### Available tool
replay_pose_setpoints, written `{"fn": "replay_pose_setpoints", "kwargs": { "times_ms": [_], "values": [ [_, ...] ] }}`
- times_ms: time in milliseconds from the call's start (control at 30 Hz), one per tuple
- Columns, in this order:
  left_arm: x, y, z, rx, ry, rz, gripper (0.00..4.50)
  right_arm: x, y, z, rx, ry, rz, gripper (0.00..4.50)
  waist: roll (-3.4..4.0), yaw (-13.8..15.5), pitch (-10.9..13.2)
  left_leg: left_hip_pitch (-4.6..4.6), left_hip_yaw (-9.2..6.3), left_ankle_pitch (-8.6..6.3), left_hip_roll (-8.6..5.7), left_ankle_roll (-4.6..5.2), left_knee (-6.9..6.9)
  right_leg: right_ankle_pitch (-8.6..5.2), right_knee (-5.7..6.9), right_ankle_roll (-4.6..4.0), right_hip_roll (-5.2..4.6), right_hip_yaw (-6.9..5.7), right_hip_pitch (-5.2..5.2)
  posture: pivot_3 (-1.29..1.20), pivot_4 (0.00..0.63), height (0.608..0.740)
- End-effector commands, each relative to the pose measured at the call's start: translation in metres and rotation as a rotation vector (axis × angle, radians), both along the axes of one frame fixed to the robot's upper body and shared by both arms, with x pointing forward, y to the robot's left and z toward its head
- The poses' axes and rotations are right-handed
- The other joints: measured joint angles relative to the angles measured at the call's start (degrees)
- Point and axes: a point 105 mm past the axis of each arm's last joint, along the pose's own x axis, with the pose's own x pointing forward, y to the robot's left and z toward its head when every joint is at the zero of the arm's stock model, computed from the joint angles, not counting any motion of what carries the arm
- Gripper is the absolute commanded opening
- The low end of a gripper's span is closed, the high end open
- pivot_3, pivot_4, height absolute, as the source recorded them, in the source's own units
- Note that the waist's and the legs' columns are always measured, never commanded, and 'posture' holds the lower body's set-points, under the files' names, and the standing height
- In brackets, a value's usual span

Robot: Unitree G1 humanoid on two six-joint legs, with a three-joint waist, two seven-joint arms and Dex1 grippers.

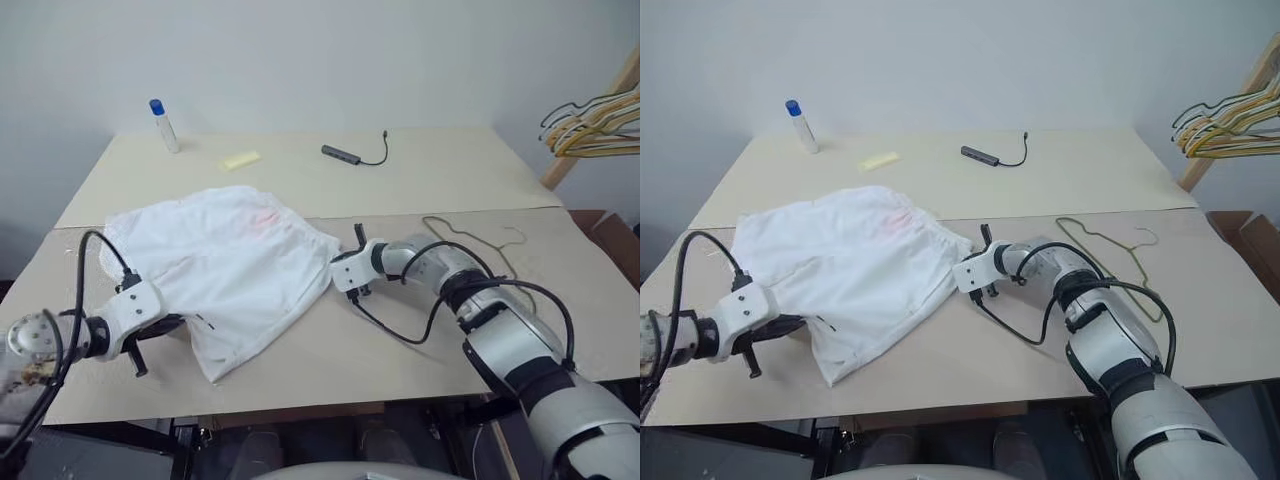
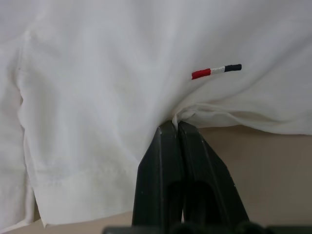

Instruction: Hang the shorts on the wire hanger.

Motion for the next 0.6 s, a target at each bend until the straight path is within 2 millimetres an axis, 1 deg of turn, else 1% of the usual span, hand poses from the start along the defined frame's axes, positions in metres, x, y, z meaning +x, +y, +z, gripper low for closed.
{"fn": "replay_pose_setpoints", "kwargs": {
  "times_ms": [33, 133, 267, 400, 433, 500, 600],
  "values": [
    [0.020, -0.007, 0.004, 0.034, -0.056, -0.033, 0.00, 0.021, -0.024, 0.020, -0.017, -0.093, -0.103, 0.04, 0.00, 0.2, 0.0, -0.01, 0.00, 0.00, -0.01, 0.00, 0.00, 0.00, 0.01, 0.00, -0.01, 0.00, -0.01, 0.14, 0.000, 0.740],
    [0.036, -0.016, 0.005, 0.045, -0.080, -0.080, 0.00, 0.027, -0.046, 0.025, -0.011, -0.100, -0.171, 0.04, 0.01, 0.5, 0.0, -0.08, -0.01, 0.01, -0.05, -0.01, 0.00, 0.00, -0.01, 0.00, -0.04, -0.04, -0.05, 0.10, 0.000, 0.740],
    [0.062, -0.036, 0.006, 0.043, -0.117, -0.142, 0.00, 0.029, -0.082, 0.027, -0.019, -0.100, -0.258, 0.04, 0.01, 0.2, 0.0, -0.13, -0.01, 0.01, -0.10, -0.01, 0.00, 0.01, -0.04, 0.01, -0.07, -0.06, -0.04, 0.07, 0.000, 0.740],
    [0.080, -0.053, 0.002, 0.059, -0.123, -0.213, 0.00, 0.021, -0.113, 0.023, -0.020, -0.072, -0.314, 0.04, 0.00, -0.7, 0.0, -0.12, 0.00, 0.01, -0.09, -0.02, 0.00, 0.01, -0.08, 0.01, -0.07, -0.05, 0.00, 0.03, 0.000, 0.740],
    [0.081, -0.055, 0.001, 0.059, -0.121, -0.229, 0.00, 0.017, -0.118, 0.021, -0.018, -0.059, -0.319, 0.04, -0.01, -1.1, 0.0, -0.13, 0.00, 0.01, -0.09, -0.02, 0.00, 0.01, -0.10, 0.02, -0.07, -0.04, 0.00, 0.02, 0.000, 0.740],
    [0.082, -0.055, 0.001, 0.066, -0.115, -0.249, 0.00, 0.006, -0.123, 0.020, -0.013, -0.033, -0.306, 0.04, -0.01, -2.0, 0.0, -0.17, 0.01, 0.01, -0.10, 0.00, 0.00, 0.01, -0.14, 0.03, -0.08, 0.00, 0.00, 0.00, 0.000, 0.740],
    [0.077, -0.044, 0.001, 0.068, -0.085, -0.259, 0.00, -0.030, -0.117, 0.020, -0.008, 0.048, -0.267, 0.04, 0.01, -3.1, 0.0, -0.22, -0.02, -0.02, -0.09, 0.05, 0.01, -0.01, -0.17, 0.07, -0.08, 0.04, -0.02, -0.02, 0.000, 0.740]
  ]
}}
